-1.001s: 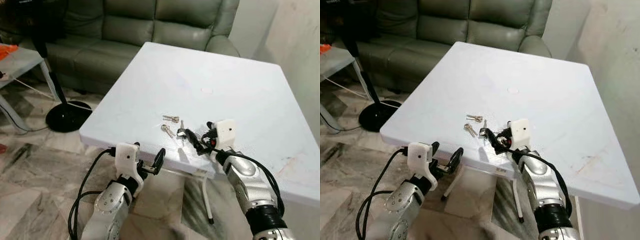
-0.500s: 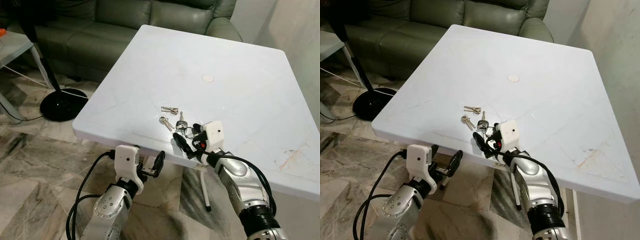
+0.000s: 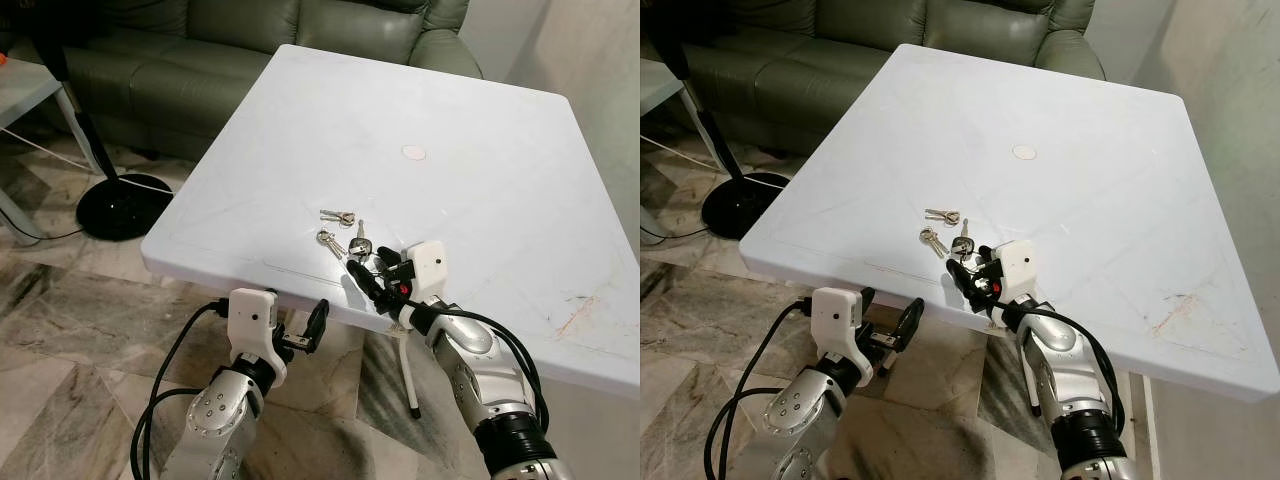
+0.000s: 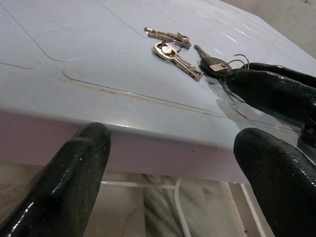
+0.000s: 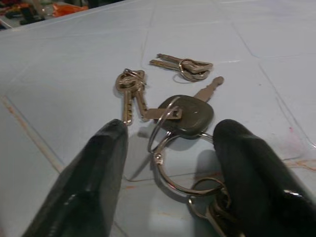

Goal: Hang keys on a hook

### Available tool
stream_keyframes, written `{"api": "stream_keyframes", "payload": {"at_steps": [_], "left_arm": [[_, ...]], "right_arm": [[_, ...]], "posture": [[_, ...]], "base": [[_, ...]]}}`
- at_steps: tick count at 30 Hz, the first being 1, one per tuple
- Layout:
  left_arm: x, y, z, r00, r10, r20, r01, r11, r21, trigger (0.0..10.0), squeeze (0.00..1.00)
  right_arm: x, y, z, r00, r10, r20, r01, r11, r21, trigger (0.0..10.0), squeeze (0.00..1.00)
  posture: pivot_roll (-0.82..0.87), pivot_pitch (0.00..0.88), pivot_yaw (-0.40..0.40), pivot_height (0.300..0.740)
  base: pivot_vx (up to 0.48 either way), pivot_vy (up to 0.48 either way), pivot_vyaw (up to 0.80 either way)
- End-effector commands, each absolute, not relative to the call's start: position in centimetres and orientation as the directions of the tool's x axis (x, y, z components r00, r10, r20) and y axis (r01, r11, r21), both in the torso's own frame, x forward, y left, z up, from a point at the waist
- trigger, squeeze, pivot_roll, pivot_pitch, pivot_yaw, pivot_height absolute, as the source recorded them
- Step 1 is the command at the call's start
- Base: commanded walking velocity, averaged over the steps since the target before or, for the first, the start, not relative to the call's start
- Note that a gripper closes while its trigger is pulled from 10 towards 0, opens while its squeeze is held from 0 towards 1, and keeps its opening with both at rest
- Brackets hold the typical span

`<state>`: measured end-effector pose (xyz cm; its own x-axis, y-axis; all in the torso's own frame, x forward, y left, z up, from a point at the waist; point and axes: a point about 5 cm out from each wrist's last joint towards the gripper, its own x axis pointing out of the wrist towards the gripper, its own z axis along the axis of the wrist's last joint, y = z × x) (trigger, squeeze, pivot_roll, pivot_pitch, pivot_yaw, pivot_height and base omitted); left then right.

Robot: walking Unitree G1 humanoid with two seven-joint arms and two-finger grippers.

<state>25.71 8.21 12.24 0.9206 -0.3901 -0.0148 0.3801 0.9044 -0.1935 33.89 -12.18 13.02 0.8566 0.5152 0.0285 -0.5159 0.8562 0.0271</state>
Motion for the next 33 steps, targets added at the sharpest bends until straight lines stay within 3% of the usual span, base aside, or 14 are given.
{"api": "stream_keyframes", "payload": {"at_steps": [1,13,27,28,29,30,33], "left_arm": [[25.5,7.6,12.2,0.913,-0.407,-0.018,0.395,0.895,-0.208,10.0,0.0],[25.4,7.3,12.2,0.913,-0.407,-0.015,0.394,0.892,-0.22,10.0,0.0],[25.5,7.5,12.1,0.919,-0.394,-0.018,0.38,0.898,-0.224,10.0,0.0],[25.5,7.5,12.1,0.92,-0.393,-0.017,0.379,0.897,-0.226,10.0,0.0],[25.5,7.5,12.1,0.92,-0.392,-0.016,0.378,0.897,-0.227,10.0,0.0],[25.5,7.5,12.1,0.92,-0.391,-0.016,0.378,0.898,-0.227,10.0,0.0],[25.5,7.5,12.1,0.921,-0.39,-0.014,0.376,0.898,-0.229,10.0,0.0]], "right_arm": [[34.0,-12.6,13.2,0.873,0.488,0.032,-0.488,0.872,0.037,0.0,0.0],[34.1,-12.3,13.3,0.889,0.457,0.034,-0.458,0.888,0.042,0.0,0.0],[33.9,-11.6,14.3,0.849,0.523,0.078,-0.527,0.848,0.058,0.0,0.0],[33.8,-11.4,14.2,0.846,0.53,0.066,-0.533,0.844,0.053,3.0,0.0],[33.8,-11.4,14.2,0.844,0.534,0.055,-0.536,0.842,0.049,3.0,0.0],[33.9,-11.3,14.1,0.842,0.538,0.043,-0.539,0.841,0.047,10.0,0.0],[34.0,-11.2,14.0,0.845,0.534,0.023,-0.534,0.845,0.006,10.0,0.0]], "posture": [[0.07,0.208,-0.099,0.74],[0.07,0.189,-0.107,0.74],[0.07,0.187,-0.115,0.74],[0.07,0.187,-0.115,0.74],[0.07,0.189,-0.116,0.74],[0.07,0.189,-0.116,0.74],[0.07,0.19,-0.116,0.74]], "base": [[0.0,0.0,0.0],[0.0,0.0,0.0],[0.0,0.0,0.0],[0.0,0.0,0.0],[0.0,0.0,0.0],[0.0,0.0,0.0],[0.0,0.0,0.0]]}}
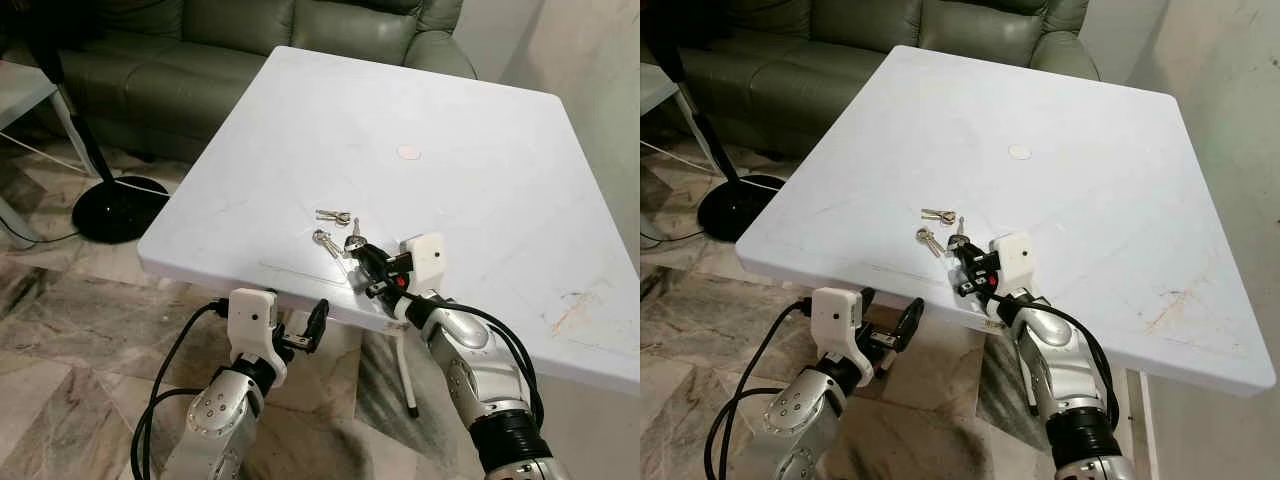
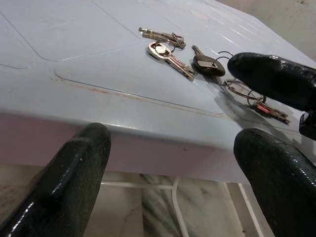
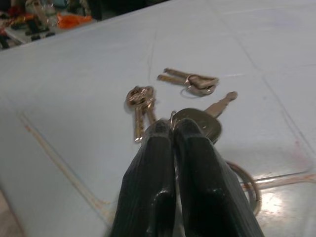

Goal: Hang keys on a hook

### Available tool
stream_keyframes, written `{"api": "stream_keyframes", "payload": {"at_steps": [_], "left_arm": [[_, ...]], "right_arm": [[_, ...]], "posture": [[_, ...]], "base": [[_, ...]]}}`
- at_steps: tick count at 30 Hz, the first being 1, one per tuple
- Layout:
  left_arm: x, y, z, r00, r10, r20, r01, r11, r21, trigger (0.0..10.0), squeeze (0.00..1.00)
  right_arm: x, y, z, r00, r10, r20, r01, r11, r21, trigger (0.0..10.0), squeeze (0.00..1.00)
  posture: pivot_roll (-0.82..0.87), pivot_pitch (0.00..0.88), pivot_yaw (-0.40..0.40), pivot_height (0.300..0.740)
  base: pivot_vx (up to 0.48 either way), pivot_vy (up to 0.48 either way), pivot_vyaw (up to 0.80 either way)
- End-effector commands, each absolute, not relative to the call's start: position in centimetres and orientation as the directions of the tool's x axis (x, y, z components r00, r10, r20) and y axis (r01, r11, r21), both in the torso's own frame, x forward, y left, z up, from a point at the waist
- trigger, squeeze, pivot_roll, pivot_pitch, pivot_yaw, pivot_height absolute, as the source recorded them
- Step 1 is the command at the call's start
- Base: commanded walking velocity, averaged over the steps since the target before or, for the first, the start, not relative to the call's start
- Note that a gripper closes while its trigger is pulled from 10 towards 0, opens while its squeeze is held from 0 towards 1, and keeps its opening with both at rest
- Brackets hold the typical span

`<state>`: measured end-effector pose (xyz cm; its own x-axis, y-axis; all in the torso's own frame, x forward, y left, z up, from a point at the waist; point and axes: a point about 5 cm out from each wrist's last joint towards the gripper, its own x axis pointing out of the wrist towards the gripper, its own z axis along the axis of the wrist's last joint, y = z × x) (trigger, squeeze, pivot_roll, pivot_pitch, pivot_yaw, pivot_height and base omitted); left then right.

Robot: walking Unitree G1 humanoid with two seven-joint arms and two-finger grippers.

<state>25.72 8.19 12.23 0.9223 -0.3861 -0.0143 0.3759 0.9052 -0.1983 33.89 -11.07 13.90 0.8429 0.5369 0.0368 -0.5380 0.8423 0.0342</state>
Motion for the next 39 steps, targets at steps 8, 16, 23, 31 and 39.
{"api": "stream_keyframes", "payload": {"at_steps": [8,16,23,31,39], "left_arm": [[25.57,7.53,12.18,0.922,-0.387,-0.012,0.374,0.898,-0.232,10.0,0.0],[25.69,7.54,12.27,0.924,-0.382,-0.008,0.369,0.898,-0.239,10.0,0.0],[25.79,7.7,12.31,0.926,-0.377,-0.009,0.365,0.901,-0.235,10.0,0.0],[25.7,7.72,12.33,0.927,-0.374,-0.008,0.361,0.901,-0.239,10.0,0.0],[25.65,7.74,12.38,0.929,-0.371,-0.007,0.359,0.902,-0.241,10.0,0.0]], "right_arm": [[34.21,-11.28,14.13,0.865,0.502,0.01,-0.502,0.864,0.034,10.0,0.0],[34.07,-10.77,14.27,0.849,0.528,0.016,-0.529,0.848,0.034,10.0,0.0],[33.83,-10.72,14.05,0.841,0.542,-0.005,-0.542,0.841,-0.002,10.0,0.0],[33.77,-10.61,13.7,0.853,0.522,-0.021,-0.522,0.853,-0.02,10.0,0.0],[33.99,-10.57,13.73,0.884,0.467,-0.024,-0.467,0.884,-0.009,8.7,0.0]], "posture": [[0.07,0.195,-0.118,0.74],[0.07,0.196,-0.118,0.74],[0.07,0.198,-0.12,0.74],[0.07,0.201,-0.121,0.74],[0.08,0.203,-0.121,0.74]], "base": [[0.0,0.0,0.0],[0.0,0.0,0.0],[0.0,0.0,0.0],[0.0,0.0,0.0],[0.0,0.0,0.0]]}}
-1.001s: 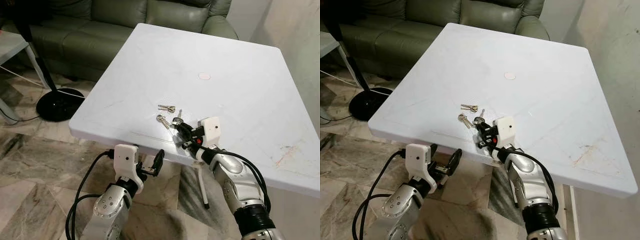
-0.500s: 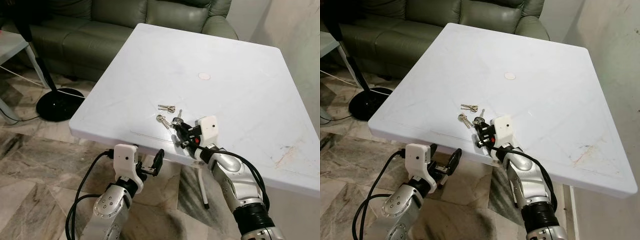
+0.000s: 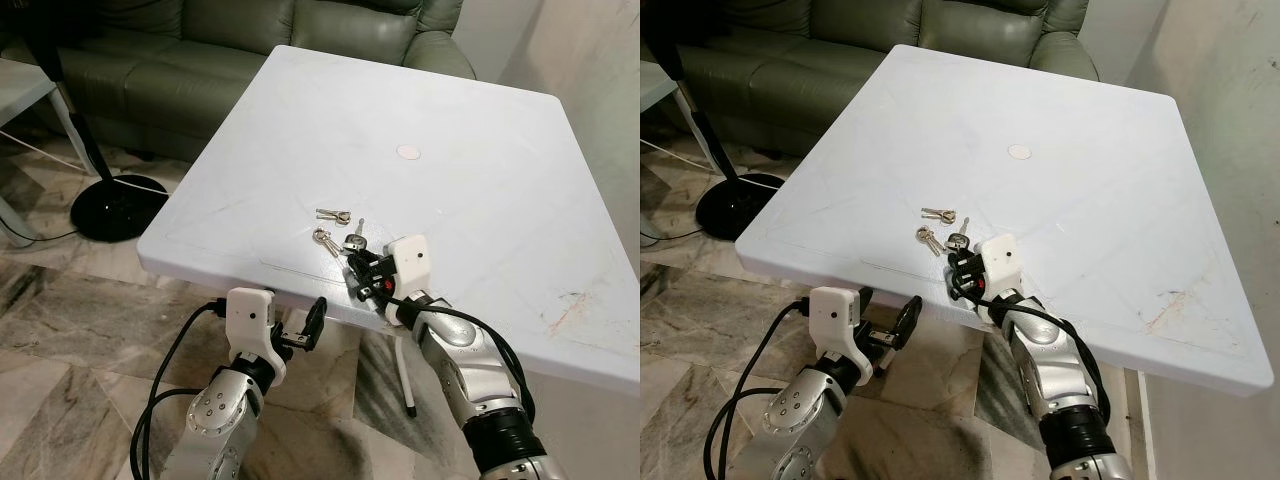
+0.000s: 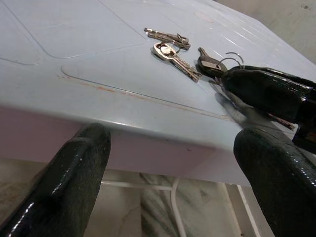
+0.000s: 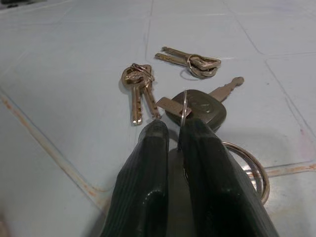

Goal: Hang keys on a hook

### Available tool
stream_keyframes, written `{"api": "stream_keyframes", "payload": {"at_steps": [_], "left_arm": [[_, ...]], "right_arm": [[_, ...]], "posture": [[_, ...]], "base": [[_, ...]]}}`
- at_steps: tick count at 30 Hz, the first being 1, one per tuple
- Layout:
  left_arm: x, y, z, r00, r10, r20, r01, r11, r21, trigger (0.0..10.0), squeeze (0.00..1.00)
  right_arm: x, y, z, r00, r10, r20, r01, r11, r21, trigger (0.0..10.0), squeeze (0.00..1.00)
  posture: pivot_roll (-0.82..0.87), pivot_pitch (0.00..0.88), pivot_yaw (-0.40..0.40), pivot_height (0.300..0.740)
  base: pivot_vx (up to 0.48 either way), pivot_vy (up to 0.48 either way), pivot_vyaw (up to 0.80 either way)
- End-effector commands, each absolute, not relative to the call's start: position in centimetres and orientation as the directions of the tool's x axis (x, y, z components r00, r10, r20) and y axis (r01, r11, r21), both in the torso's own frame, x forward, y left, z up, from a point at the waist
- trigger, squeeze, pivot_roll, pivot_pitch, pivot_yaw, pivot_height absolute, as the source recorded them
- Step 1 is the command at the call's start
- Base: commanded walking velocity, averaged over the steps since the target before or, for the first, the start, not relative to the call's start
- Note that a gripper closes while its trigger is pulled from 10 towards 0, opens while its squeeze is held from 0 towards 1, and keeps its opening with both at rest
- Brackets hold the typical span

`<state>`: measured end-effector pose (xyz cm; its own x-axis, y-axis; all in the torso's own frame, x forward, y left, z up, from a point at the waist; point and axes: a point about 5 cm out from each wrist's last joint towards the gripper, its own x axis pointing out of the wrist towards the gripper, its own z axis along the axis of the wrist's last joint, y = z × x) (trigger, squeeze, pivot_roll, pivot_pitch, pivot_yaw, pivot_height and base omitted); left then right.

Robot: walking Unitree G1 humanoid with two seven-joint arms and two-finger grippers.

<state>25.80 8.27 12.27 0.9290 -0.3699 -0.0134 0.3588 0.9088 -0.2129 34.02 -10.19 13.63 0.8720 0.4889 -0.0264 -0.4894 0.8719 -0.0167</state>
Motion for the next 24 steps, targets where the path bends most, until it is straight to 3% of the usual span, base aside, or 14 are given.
{"api": "stream_keyframes", "payload": {"at_steps": [1,2,3,4,5,17,24], "left_arm": [[25.7,7.7,12.4,0.928,-0.371,-0.008,0.359,0.902,-0.24,10.0,0.0],[25.7,7.8,12.4,0.929,-0.37,-0.008,0.357,0.903,-0.239,10.0,0.0],[25.6,7.7,12.4,0.929,-0.371,-0.008,0.358,0.902,-0.242,10.0,0.0],[25.6,7.7,12.4,0.929,-0.371,-0.007,0.358,0.901,-0.244,10.0,0.0],[25.6,7.7,12.4,0.928,-0.372,-0.007,0.359,0.901,-0.244,10.0,0.0],[25.8,7.5,12.4,0.926,-0.378,-0.002,0.366,0.897,-0.246,10.0,0.0],[27.5,8.2,13.3,0.933,-0.358,0.036,0.357,0.906,-0.228,10.0,0.0]], "right_arm": [[34.0,-10.6,13.7,0.887,0.461,-0.031,-0.461,0.887,-0.014,8.7,0.0],[34.1,-10.7,13.5,0.897,0.439,-0.053,-0.441,0.897,-0.032,8.9,0.0],[34.1,-10.7,13.6,0.898,0.437,-0.046,-0.439,0.898,-0.027,2.7,0.0],[34.1,-10.7,13.6,0.899,0.437,-0.04,-0.438,0.899,-0.023,2.7,0.0],[34.1,-10.8,13.7,0.901,0.433,-0.038,-0.434,0.901,-0.02,0.0,0.0],[34.3,-11.2,14.7,0.914,0.405,0.021,-0.405,0.914,-0.004,0.0,0.0],[33.6,-11.7,16.8,0.869,0.441,0.223,-0.468,0.88,0.081,0.0,0.0]], "posture": [[0.08,0.203,-0.121,0.74],[0.08,0.203,-0.121,0.74],[0.08,0.204,-0.122,0.74],[0.08,0.204,-0.122,0.74],[0.08,0.203,-0.122,0.74],[0.08,0.191,-0.121,0.74],[0.08,0.148,-0.112,0.74]], "base": [[0.0,0.0,0.0],[0.0,0.0,0.0],[0.0,0.0,0.0],[0.0,0.0,0.0],[0.0,0.0,0.0],[0.0,0.0,0.0],[0.0,0.0,0.0]]}}
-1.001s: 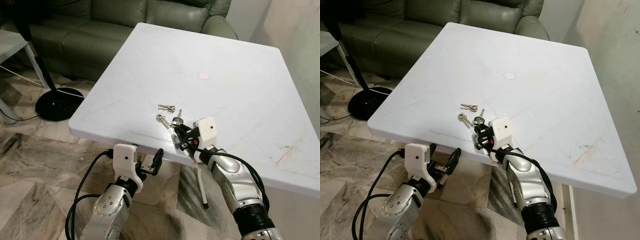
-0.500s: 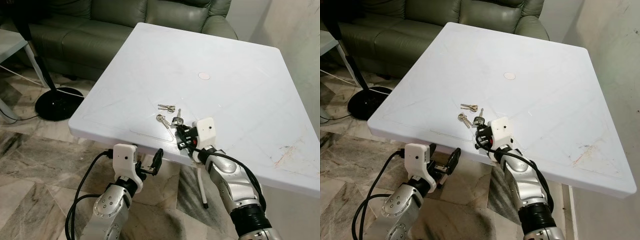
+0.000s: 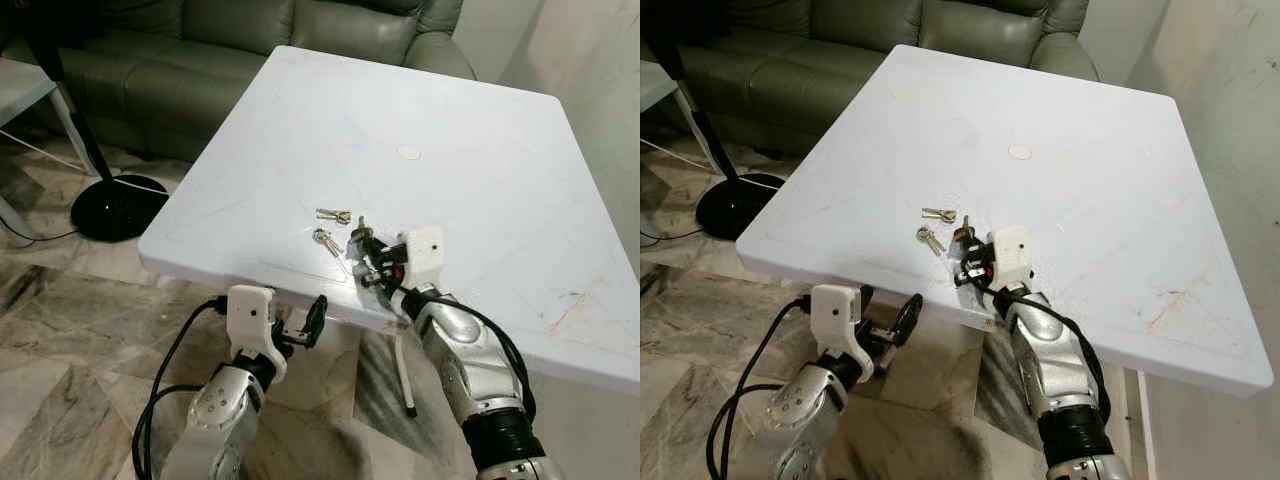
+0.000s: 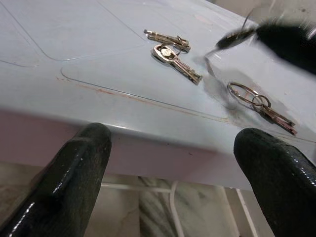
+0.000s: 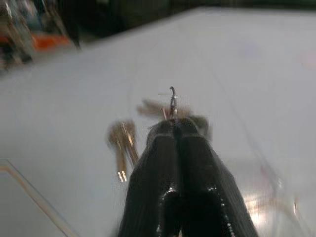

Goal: Hang keys on a hook

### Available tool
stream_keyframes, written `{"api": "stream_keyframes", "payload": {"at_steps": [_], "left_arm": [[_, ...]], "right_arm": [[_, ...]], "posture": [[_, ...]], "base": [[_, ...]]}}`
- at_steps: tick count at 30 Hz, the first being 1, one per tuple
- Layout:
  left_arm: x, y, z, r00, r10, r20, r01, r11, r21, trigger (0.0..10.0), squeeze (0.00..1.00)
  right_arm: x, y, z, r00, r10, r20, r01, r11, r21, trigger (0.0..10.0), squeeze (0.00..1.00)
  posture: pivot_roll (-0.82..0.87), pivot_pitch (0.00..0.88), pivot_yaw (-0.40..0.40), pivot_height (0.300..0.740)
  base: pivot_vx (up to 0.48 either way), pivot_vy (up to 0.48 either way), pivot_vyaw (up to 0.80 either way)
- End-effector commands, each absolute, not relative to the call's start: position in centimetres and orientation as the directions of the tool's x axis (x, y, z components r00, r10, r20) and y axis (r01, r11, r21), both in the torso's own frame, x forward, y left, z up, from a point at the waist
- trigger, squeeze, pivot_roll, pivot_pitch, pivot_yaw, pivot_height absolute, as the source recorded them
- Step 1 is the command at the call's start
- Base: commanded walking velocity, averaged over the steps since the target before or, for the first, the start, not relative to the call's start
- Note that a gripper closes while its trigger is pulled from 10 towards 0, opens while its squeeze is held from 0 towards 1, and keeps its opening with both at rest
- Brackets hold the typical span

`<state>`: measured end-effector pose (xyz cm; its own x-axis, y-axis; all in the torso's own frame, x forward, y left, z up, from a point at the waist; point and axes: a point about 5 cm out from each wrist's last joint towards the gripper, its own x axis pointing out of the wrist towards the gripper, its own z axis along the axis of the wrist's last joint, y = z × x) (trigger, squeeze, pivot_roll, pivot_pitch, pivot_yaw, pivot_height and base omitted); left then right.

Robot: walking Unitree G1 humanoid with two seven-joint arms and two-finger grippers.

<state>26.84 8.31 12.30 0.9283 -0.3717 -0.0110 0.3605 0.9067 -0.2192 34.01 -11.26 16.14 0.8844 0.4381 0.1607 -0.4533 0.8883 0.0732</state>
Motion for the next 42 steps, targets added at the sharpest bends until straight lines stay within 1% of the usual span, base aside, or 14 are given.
{"api": "stream_keyframes", "payload": {"at_steps": [1,2,3,4,10,14,15,18,25,29,32,34,38,42], "left_arm": [[27.9,8.4,13.5,0.936,-0.351,0.043,0.351,0.909,-0.223,10.0,0.0],[28.3,8.6,13.7,0.937,-0.345,0.054,0.348,0.912,-0.218,10.0,0.0],[28.7,8.9,14.1,0.939,-0.338,0.069,0.344,0.914,-0.213,10.0,0.0],[29.1,9.2,14.4,0.94,-0.331,0.078,0.34,0.917,-0.209,10.0,0.0],[31.5,10.6,16.1,0.947,-0.29,0.135,0.311,0.936,-0.165,10.0,0.0],[32.3,10.8,16.8,0.948,-0.277,0.157,0.3,0.943,-0.147,10.0,0.0],[32.7,10.9,17.2,0.947,-0.27,0.172,0.296,0.943,-0.151,10.0,0.0],[33.1,10.9,17.6,0.944,-0.269,0.191,0.299,0.942,-0.154,10.0,0.0],[33.2,10.9,17.3,0.945,-0.259,0.2,0.293,0.943,-0.16,10.0,0.0],[32.8,11.9,16.4,0.951,-0.232,0.205,0.268,0.948,-0.172,10.0,0.0],[32.3,12.4,15.8,0.957,-0.208,0.204,0.247,0.95,-0.19,10.0,0.0],[31.6,12.7,15.4,0.958,-0.193,0.212,0.239,0.946,-0.219,10.0,0.0],[31.1,12.9,14.9,0.965,-0.169,0.201,0.212,0.954,-0.214,10.0,0.0],[31.5,12.8,14.8,0.967,-0.158,0.201,0.201,0.955,-0.218,10.0,0.0]], "right_arm": [[33.5,-11.8,17.0,0.862,0.442,0.249,-0.473,0.877,0.08,3.5,0.0],[33.4,-12.1,17.3,0.853,0.436,0.286,-0.479,0.872,0.1,4.8,0.0],[33.2,-12.4,17.8,0.841,0.427,0.332,-0.488,0.864,0.124,4.8,0.0],[33.2,-12.8,18.1,0.848,0.393,0.355,-0.462,0.877,0.132,10.0,0.0],[33.2,-14.1,19.7,0.852,0.281,0.441,-0.391,0.902,0.181,10.0,0.0],[33.1,-14.5,20.1,0.85,0.255,0.462,-0.363,0.917,0.162,10.0,0.0],[33.0,-14.8,20.4,0.852,0.23,0.47,-0.328,0.935,0.136,10.0,0.0],[32.7,-15.0,20.4,0.852,0.228,0.472,-0.325,0.936,0.136,10.0,0.0],[32.1,-16.3,19.2,0.893,0.179,0.413,-0.243,0.964,0.108,10.0,0.0],[31.7,-17.3,17.4,0.943,0.108,0.316,-0.134,0.989,0.061,10.0,0.0],[31.2,-17.6,16.4,0.961,0.088,0.263,-0.114,0.99,0.085,10.0,0.0],[30.6,-17.9,15.7,0.971,0.053,0.235,-0.069,0.996,0.061,10.0,0.0],[29.9,-17.8,14.7,0.98,0.035,0.195,-0.048,0.997,0.058,10.0,0.0],[30.0,-17.6,14.6,0.981,0.033,0.191,-0.04,0.999,0.036,10.0,0.0]], "posture": [[0.08,0.139,-0.11,0.74],[0.08,0.133,-0.108,0.74],[0.08,0.133,-0.108,0.74],[0.07,0.121,-0.105,0.74],[0.07,0.083,-0.093,0.74],[0.07,0.076,-0.09,0.74],[0.06,0.062,-0.088,0.74],[0.05,0.057,-0.086,0.74],[0.05,0.058,-0.082,0.74],[0.04,0.053,-0.077,0.74],[0.04,0.045,-0.075,0.74],[0.03,0.037,-0.073,0.74],[0.03,0.021,-0.07,0.74],[0.02,0.008,-0.062,0.74]], "base": [[0.0,0.0,0.0],[0.0,0.0,0.0],[0.0,0.0,0.0],[0.0,0.0,0.0],[0.0,0.0,0.0],[0.0,0.0,0.0],[0.0,0.0,0.0],[0.0,0.0,0.0],[0.0,0.0,0.0],[0.0,0.0,0.0],[0.0,0.0,0.0],[0.0,0.0,0.0],[0.0,0.0,0.0],[0.0,0.0,0.0]]}}
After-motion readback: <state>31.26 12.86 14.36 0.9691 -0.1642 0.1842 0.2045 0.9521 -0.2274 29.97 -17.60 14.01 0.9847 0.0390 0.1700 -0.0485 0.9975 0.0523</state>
